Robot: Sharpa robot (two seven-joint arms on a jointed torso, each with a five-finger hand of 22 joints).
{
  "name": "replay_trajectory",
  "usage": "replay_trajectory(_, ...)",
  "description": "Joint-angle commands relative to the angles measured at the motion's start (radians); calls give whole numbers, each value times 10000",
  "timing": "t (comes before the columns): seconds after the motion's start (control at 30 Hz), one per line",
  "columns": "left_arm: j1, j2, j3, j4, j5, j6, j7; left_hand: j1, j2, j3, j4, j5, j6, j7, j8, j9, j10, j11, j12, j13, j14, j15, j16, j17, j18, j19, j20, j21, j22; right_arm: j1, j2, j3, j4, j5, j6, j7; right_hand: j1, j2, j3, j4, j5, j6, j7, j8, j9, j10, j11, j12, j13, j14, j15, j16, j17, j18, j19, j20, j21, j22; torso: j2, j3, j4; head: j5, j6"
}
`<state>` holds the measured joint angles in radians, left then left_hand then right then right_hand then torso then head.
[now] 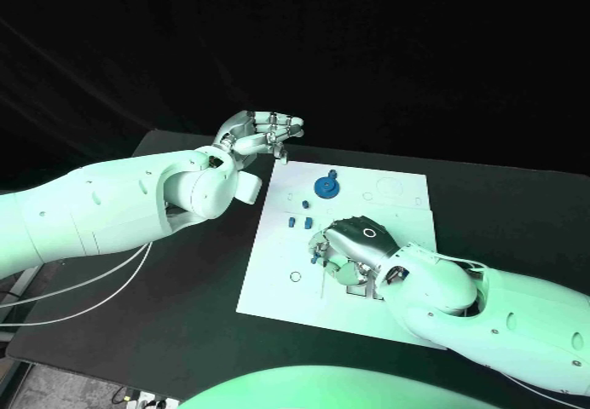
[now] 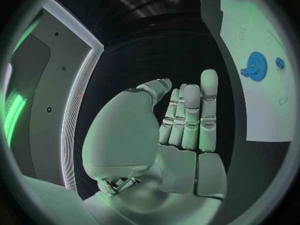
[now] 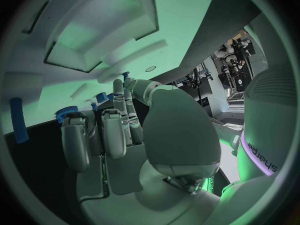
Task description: Assemble the parts on the task board
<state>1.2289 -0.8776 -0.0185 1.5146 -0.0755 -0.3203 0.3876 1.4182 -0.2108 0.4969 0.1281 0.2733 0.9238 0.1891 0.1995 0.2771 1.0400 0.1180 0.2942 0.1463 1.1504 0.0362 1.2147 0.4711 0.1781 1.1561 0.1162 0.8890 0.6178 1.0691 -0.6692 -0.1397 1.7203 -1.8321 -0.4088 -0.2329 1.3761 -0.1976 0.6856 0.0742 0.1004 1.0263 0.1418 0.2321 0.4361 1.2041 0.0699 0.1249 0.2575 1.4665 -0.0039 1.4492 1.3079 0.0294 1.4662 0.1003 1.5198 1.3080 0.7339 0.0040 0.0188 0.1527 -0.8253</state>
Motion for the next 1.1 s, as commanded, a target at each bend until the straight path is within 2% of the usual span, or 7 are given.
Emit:
replay_trajectory(0.03,6,1,6,35,60,163,26,-89,-12,19,-35,-26,-60,-17,51,3,-56,-8,66,11,-74,-10,-31,16,42,-37,21,-35,-9,-20,38,-8,-51,-125,5,74,-91,-20,-22,-62,68,92,-6,35,14,78,-1,5,16,663,-51,48,831,-163,834,-72,-43,2365,3,-1,4,9,-15)
replay_trajectory(0.57,7,0,6,30,60,149,-22,-89,-12,19,-35,-26,-60,-17,51,3,-56,-8,66,11,-74,-10,-31,16,42,-37,21,-35,-9,-76,140,-54,-142,-125,492,124,-143,-42,-44,-84,72,81,0,31,19,74,7,-9,15,662,-47,52,834,-161,831,-72,-53,2361,-10,-9,4,53,-101)
replay_trajectory(0.9,7,-1,6,22,60,148,-56,-97,-4,27,-36,-25,-75,-12,56,4,-81,-4,84,17,-89,-6,-34,0,49,-58,25,-59,-43,-124,28,-68,-15,-167,323,-2,-284,-101,-96,-80,83,23,13,-4,15,37,24,-53,5,658,-34,52,826,-149,812,-67,-104,2339,-12,-4,-12,63,-117)
replay_trajectory(0.93,7,0,6,20,60,153,-59,-97,-4,27,-36,-25,-75,-12,56,4,-81,-4,84,17,-89,-6,-34,0,49,-58,25,-59,-43,-126,16,-68,-20,-177,245,-28,-328,-123,-96,-78,83,-52,39,-48,-1,-25,44,-94,-9,654,-18,47,817,-140,797,-60,-143,2321,-12,-4,-12,63,-117)
replay_trajectory(1.0,7,1,6,14,60,158,-64,-97,-4,27,-36,-25,-75,-12,56,4,-81,-4,84,17,-89,-6,-34,0,49,-58,25,-59,-43,-128,-6,-68,-40,-190,73,-58,-603,-368,-33,-12,-37,-899,382,-552,-237,-669,345,-457,-183,506,213,-278,359,55,449,86,-1044,1900,-21,-1,-3,54,-112)
replay_trajectory(1.03,7,2,6,10,60,160,-67,-97,-4,27,-36,-25,-75,-12,56,4,-81,-4,84,17,-89,-6,-34,0,49,-58,25,-59,-43,-129,-15,-69,-49,-194,-14,-67,-705,-484,-37,11,-320,-1168,502,-734,-340,-873,459,-530,-257,451,307,-388,217,129,312,176,-1404,1728,-22,0,-1,51,-107)
replay_trajectory(1.1,7,3,6,5,59,164,-70,-97,-4,27,-36,-25,-75,-12,56,4,-81,-4,84,17,-89,-6,-34,0,49,-58,25,-59,-43,-130,-27,-69,-55,-199,-124,-72,-784,-605,-103,26,-461,-1363,616,-906,-440,-1190,575,-585,-364,370,404,-552,-7,262,79,272,-2038,1419,-25,-1,0,42,-92)
